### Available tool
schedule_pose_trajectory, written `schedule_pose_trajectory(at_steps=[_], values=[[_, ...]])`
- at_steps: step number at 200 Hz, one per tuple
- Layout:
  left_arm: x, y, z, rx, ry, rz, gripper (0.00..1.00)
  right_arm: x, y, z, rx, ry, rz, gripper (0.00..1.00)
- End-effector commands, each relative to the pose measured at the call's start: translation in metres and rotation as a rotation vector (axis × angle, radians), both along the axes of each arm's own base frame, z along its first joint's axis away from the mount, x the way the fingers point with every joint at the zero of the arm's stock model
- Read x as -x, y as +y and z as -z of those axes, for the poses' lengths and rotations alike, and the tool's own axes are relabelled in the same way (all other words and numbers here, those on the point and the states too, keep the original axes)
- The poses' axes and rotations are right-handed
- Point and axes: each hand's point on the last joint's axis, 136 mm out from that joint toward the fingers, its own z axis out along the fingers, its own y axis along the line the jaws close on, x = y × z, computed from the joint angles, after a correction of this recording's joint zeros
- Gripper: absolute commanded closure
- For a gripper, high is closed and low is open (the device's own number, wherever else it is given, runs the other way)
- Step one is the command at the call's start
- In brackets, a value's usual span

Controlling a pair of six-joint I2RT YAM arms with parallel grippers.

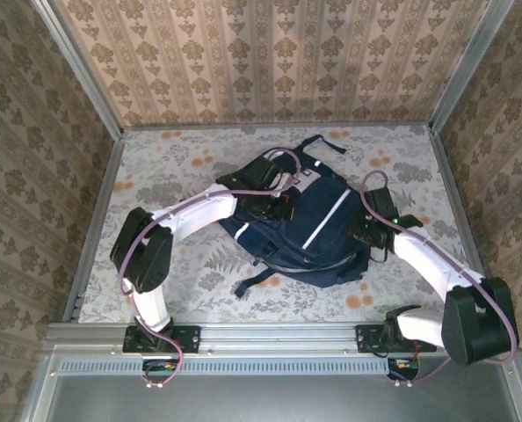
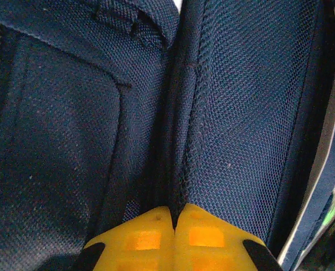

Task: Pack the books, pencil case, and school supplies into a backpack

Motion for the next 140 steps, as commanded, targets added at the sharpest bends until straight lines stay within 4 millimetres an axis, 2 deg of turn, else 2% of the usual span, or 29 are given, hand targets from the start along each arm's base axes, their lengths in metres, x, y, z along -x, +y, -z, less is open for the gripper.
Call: schedule_pose_trajectory(at_steps=[1,15,27,38,45,61,85,103,115,140], values=[[-0.026,0.001,-0.045,0.17,-0.018,-0.249,1.0,-0.042,0.017,-0.053,0.031,-0.159,-0.087,0.63],[-0.04,0.02,-0.05,0.148,-0.001,-0.384,1.0,-0.047,0.011,-0.089,0.136,-0.243,-0.096,0.62],[-0.049,0.033,-0.054,0.121,0.028,-0.482,1.0,-0.042,0.013,-0.119,0.204,-0.332,-0.139,0.61],[-0.055,0.039,-0.061,0.136,0.045,-0.541,1.0,-0.03,0.032,-0.133,0.19,-0.408,-0.243,0.59],[-0.059,0.039,-0.066,0.162,0.048,-0.57,1.0,-0.02,0.05,-0.135,0.15,-0.448,-0.334,0.59],[-0.066,0.04,-0.081,0.213,0.047,-0.622,1.0,0.005,0.091,-0.122,0.019,-0.483,-0.514,0.58],[-0.071,0.051,-0.097,0.245,0.03,-0.718,1.0,0.027,0.128,-0.076,-0.062,-0.434,-0.652,0.53],[-0.08,0.067,-0.101,0.261,0.011,-0.823,1.0,0.044,0.164,-0.066,-0.014,-0.599,-0.839,0.52],[-0.085,0.074,-0.101,0.298,0.029,-0.886,1.0,0.05,0.177,-0.058,0.04,-0.64,-0.899,0.53],[-0.096,0.082,-0.104,0.374,0.039,-0.999,1.0,0.044,0.193,-0.042,0.033,-0.644,-0.893,0.54]])
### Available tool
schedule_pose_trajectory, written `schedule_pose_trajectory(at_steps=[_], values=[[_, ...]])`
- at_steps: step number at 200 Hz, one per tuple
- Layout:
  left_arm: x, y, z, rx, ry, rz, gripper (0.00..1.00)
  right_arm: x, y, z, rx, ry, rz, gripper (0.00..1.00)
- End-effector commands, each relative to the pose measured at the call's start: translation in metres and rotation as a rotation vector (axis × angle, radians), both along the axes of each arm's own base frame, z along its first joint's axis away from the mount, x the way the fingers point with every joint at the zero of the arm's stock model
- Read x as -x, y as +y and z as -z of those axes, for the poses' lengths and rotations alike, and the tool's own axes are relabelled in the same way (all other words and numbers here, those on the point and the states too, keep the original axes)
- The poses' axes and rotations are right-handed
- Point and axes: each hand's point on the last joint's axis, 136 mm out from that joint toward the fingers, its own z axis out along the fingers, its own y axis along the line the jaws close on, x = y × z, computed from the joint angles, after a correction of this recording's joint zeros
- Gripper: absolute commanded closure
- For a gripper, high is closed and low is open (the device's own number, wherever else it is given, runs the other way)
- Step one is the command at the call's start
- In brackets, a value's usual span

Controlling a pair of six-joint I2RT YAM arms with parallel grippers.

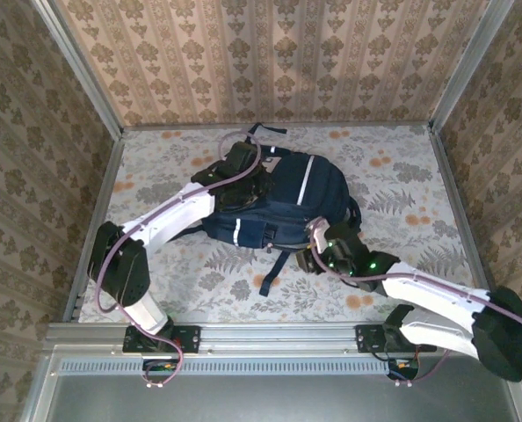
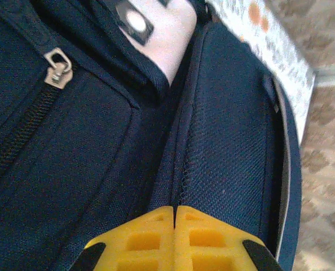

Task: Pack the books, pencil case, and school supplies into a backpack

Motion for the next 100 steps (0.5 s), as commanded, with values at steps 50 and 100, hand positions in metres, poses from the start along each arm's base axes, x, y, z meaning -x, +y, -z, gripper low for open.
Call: schedule_pose_trajectory(at_steps=[50,100], values=[[-0.053,0.025,-0.056,0.192,-0.163,-0.35,1.0,-0.032,0.054,-0.014,-0.067,-0.251,-0.013,0.56],[-0.051,0.007,-0.041,0.007,-0.178,0.04,0.92,-0.042,-0.023,-0.047,0.007,-0.283,0.347,0.63]])
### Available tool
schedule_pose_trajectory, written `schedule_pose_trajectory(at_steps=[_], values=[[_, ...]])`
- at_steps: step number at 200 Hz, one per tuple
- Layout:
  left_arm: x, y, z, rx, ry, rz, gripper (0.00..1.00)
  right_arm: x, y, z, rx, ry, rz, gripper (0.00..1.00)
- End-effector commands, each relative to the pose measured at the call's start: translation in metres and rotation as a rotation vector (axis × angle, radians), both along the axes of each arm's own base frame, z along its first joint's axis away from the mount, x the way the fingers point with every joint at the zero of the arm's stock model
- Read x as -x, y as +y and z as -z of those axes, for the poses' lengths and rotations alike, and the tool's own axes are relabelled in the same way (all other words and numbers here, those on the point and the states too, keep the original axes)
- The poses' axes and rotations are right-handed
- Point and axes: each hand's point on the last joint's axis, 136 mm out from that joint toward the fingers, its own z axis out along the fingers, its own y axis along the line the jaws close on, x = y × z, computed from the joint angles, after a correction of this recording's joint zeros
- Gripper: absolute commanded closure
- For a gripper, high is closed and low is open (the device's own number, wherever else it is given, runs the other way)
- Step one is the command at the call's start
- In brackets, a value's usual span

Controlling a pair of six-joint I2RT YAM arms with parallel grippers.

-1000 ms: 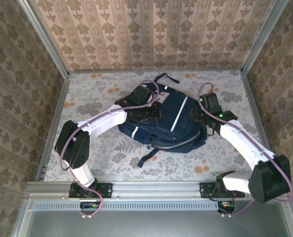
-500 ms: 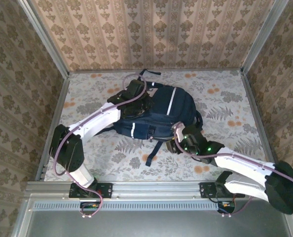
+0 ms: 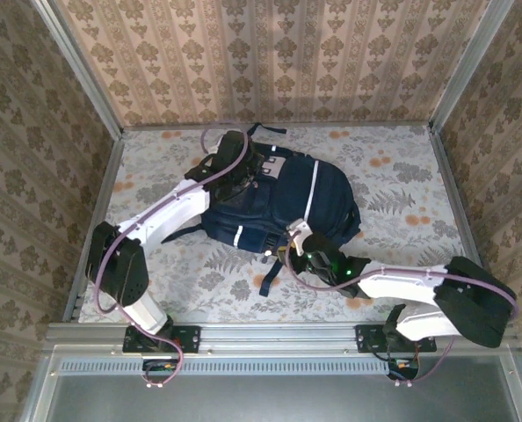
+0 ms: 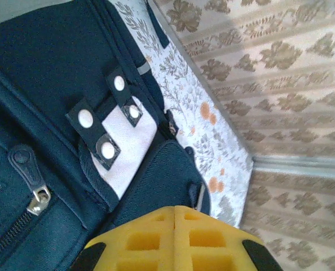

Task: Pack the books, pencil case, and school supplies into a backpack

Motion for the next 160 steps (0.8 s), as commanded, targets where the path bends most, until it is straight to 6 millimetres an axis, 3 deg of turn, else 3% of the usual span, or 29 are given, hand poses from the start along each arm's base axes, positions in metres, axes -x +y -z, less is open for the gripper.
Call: schedule_pose_trajectory(at_steps=[1,14,30,45,64,95,121,160], values=[[0.0,-0.009,-0.002,-0.117,-0.036,0.24,0.9,-0.012,-0.051,-0.036,-0.034,-0.06,0.244,0.63],[0.009,-0.012,0.016,-0.174,0.02,0.385,0.62,-0.011,-0.078,-0.046,-0.096,-0.02,0.325,0.61],[0.025,-0.019,0.038,-0.164,0.072,0.545,0.5,-0.011,-0.106,-0.047,-0.154,0.07,0.38,0.67],[0.04,-0.024,0.051,-0.129,0.09,0.648,0.48,-0.013,-0.121,-0.044,-0.171,0.139,0.406,0.72],[0.057,-0.024,0.063,-0.149,0.113,0.716,0.45,-0.016,-0.135,-0.04,-0.191,0.267,0.469,0.68],[0.077,-0.041,0.066,-0.111,0.122,0.821,0.46,-0.029,-0.135,-0.02,-0.303,0.477,0.499,0.66],[0.083,-0.045,0.073,-0.172,0.157,0.848,0.48,-0.04,-0.134,-0.004,-0.357,0.528,0.514,0.69],[0.083,-0.043,0.094,-0.209,0.232,0.848,0.49,-0.05,-0.136,-0.007,-0.359,0.508,0.523,0.68]])
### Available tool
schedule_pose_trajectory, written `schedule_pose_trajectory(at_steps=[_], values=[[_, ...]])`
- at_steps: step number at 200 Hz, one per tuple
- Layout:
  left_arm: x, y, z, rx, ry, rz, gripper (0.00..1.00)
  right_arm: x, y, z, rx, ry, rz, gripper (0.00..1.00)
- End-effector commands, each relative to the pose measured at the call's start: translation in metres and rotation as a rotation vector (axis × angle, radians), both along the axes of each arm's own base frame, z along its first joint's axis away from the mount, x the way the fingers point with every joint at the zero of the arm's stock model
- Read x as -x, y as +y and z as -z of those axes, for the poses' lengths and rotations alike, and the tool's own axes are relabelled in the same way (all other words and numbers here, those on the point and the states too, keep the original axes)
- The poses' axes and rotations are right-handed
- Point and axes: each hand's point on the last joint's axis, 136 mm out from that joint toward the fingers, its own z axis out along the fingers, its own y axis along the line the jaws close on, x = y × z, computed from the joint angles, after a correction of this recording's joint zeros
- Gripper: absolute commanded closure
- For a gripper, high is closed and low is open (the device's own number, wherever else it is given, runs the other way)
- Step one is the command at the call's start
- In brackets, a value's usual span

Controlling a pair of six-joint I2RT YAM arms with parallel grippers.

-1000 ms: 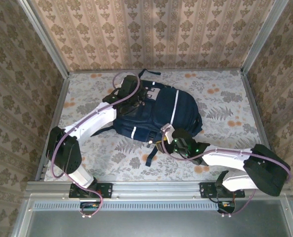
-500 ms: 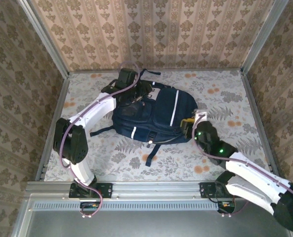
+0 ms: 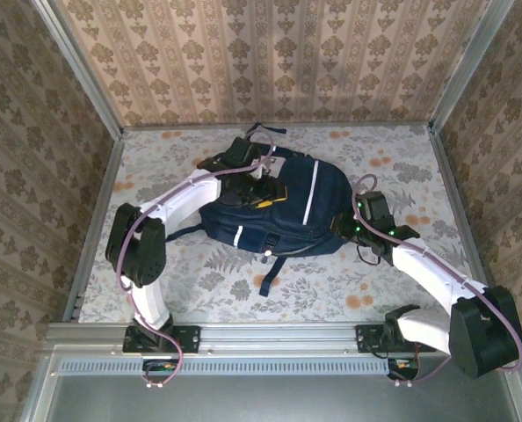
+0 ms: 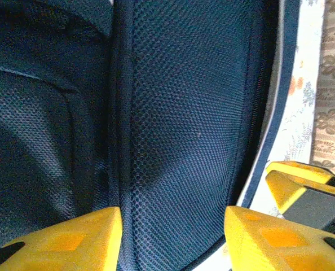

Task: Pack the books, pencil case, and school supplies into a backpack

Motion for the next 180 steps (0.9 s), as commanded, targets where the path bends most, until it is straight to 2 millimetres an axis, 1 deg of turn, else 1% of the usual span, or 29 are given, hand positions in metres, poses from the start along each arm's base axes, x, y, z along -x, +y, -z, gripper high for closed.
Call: schedule_pose_trajectory(at_steps=[1,20,37,47,55,67,69,75,80,82,88,110,121,137,155,180], values=[[0.004,0.002,0.01,-0.041,0.029,0.035,0.49,-0.008,0.006,-0.014,-0.054,-0.024,-0.002,0.68],[0.005,-0.006,0.016,-0.029,0.044,0.054,0.49,-0.013,0.005,-0.013,-0.044,-0.017,-0.008,0.68],[0.005,-0.016,0.022,-0.023,0.054,0.077,0.48,-0.018,0.001,-0.006,-0.034,-0.002,0.004,0.68],[0.006,-0.022,0.026,-0.022,0.057,0.097,0.46,-0.023,-0.002,-0.001,-0.03,0.007,0.013,0.68],[0.006,-0.027,0.029,-0.036,0.053,0.114,0.45,-0.027,-0.002,0.004,-0.033,0.02,0.019,0.68],[0.005,-0.029,0.04,-0.096,0.049,0.138,0.44,-0.033,-0.001,0.013,-0.037,0.044,0.018,0.68],[0.005,-0.029,0.041,-0.108,0.045,0.144,0.44,-0.034,-0.001,0.012,-0.038,0.042,0.018,0.68],[0.005,-0.028,0.047,-0.16,0.036,0.158,0.43,-0.037,-0.001,0.017,-0.036,0.06,0.021,0.68],[0.004,-0.025,0.052,-0.209,0.029,0.167,0.43,-0.04,0.0,0.016,-0.038,0.058,0.02,0.68],[0.004,-0.024,0.054,-0.227,0.026,0.169,0.43,-0.041,0.0,0.023,-0.035,0.078,0.02,0.68],[0.004,-0.02,0.06,-0.281,0.022,0.183,0.42,-0.044,0.002,0.027,-0.036,0.093,0.02,0.67],[0.004,-0.002,0.076,-0.451,0.009,0.209,0.43,-0.055,0.004,0.033,-0.026,0.116,0.021,0.68],[0.004,0.006,0.077,-0.497,0.003,0.205,0.42,-0.058,0.002,0.035,-0.011,0.129,0.03,0.68],[-0.001,0.019,0.073,-0.542,-0.03,0.179,0.42,-0.06,-0.002,0.037,0.002,0.137,0.045,0.69],[-0.005,0.026,0.067,-0.519,-0.036,0.152,0.42,-0.06,-0.005,0.041,0.012,0.149,0.051,0.69],[-0.006,0.031,0.07,-0.527,-0.028,0.134,0.43,-0.06,-0.003,0.041,0.001,0.15,0.045,0.69]])
